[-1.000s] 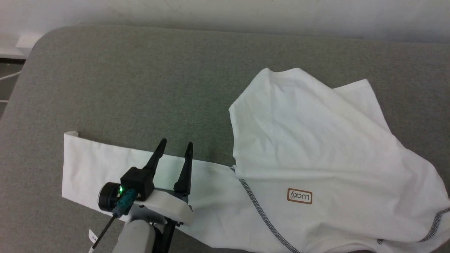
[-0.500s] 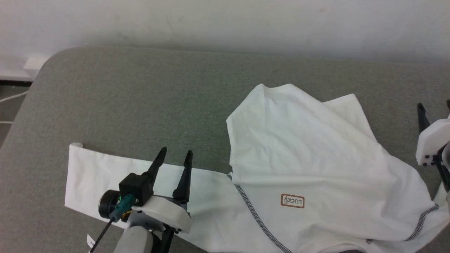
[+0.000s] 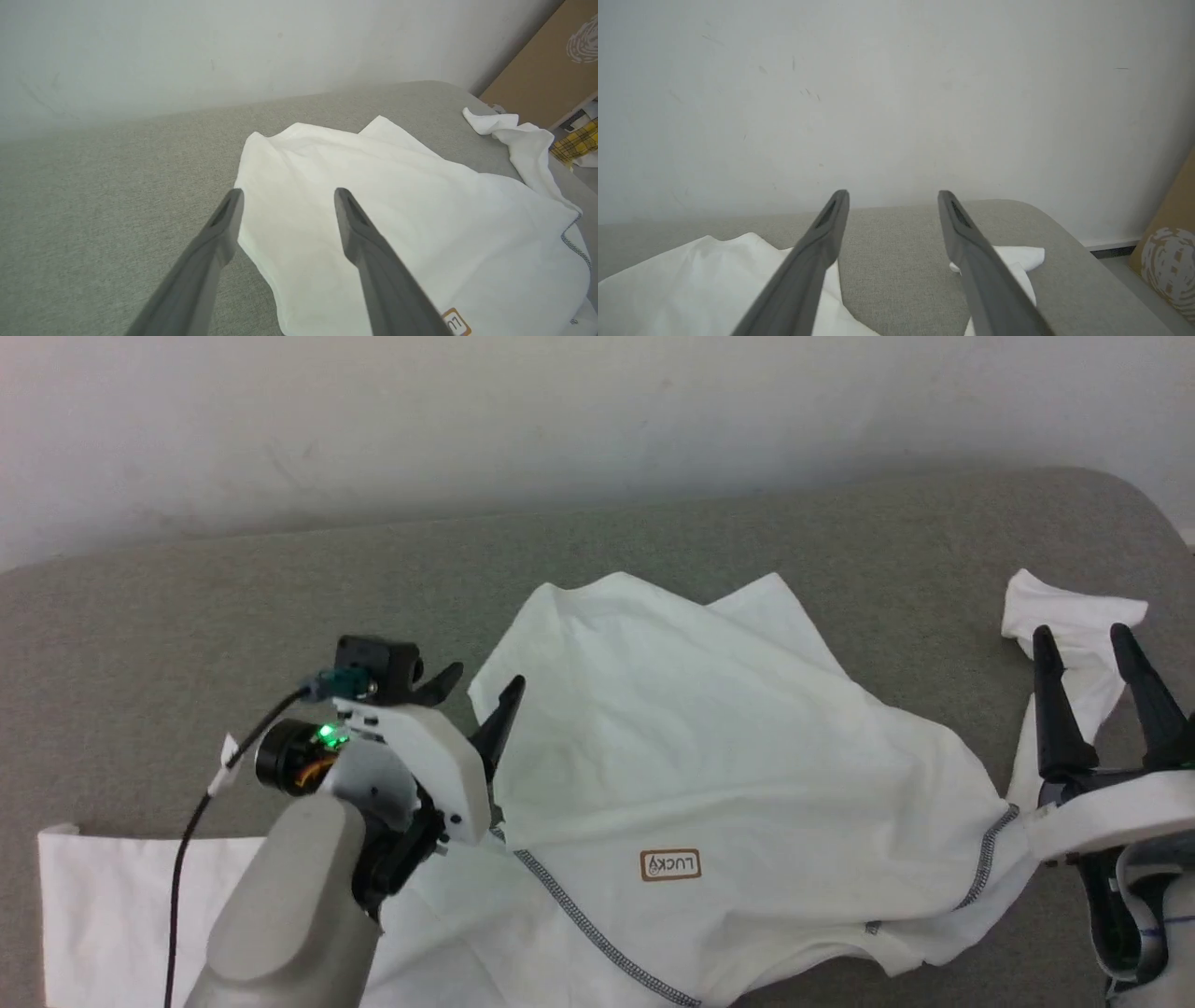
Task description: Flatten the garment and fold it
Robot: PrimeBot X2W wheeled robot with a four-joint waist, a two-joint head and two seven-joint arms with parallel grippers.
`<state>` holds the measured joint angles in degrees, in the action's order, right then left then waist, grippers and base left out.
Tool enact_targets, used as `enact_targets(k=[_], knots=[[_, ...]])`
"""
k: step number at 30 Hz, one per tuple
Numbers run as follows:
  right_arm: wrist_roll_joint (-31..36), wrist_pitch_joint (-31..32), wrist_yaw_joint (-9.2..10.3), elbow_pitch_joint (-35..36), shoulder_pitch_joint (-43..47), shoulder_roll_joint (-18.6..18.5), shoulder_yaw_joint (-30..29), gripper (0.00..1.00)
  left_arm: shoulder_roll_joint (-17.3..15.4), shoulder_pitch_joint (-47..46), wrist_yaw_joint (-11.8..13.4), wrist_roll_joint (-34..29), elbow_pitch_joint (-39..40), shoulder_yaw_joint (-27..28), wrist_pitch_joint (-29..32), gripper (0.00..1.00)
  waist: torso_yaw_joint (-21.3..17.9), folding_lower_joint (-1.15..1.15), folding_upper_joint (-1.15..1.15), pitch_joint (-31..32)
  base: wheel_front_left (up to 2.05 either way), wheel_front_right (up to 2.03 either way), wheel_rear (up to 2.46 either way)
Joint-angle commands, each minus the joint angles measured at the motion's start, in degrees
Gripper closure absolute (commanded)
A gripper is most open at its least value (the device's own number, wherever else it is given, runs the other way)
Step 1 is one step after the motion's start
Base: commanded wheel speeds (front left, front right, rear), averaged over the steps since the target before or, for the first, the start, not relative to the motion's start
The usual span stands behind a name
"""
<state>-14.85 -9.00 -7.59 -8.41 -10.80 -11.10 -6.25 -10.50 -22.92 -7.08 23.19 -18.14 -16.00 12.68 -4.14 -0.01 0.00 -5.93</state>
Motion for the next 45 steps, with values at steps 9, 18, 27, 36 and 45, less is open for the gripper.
enact_targets(k=[9, 18, 27, 36, 45], knots=[[2.6, 2.7, 0.1, 7.9, 4.1, 5.1, -1.2, 0.0, -6.1, -11.4, -0.3, 7.6, -11.7, -2.2, 22.9, 0.0, -9.2, 0.01, 0.0, -7.7, 0.0, 0.0, 0.0], [5.2, 2.0, 0.1, 7.9, 3.0, 6.1, -2.1, 0.0, -8.4, -15.1, -0.4, 9.1, -16.9, -4.5, 32.5, 0.0, -10.8, 0.01, 0.0, -10.6, 0.0, 0.0, 0.0], [6.0, 1.6, 0.1, 8.4, 1.3, 7.3, -2.0, 0.0, -13.9, -20.2, 0.4, 9.5, -15.1, -6.1, 31.5, 1.0, -11.7, 0.01, 0.0, -12.2, 0.0, 0.0, 0.0], [6.1, 2.0, 0.1, 9.7, 0.6, 7.5, 1.3, 0.0, -17.5, -31.5, 6.1, 1.6, -18.2, -2.2, 8.2, 1.0, -13.2, 0.01, 0.0, -14.5, 0.0, 0.0, 0.0], [5.5, 2.4, 0.1, 7.9, 0.7, 7.5, 4.2, 0.0, -15.4, -33.6, 4.7, -1.8, -26.0, -5.6, -1.6, 0.0, -12.1, 0.01, 0.0, -16.0, 0.0, 0.0, 0.0]])
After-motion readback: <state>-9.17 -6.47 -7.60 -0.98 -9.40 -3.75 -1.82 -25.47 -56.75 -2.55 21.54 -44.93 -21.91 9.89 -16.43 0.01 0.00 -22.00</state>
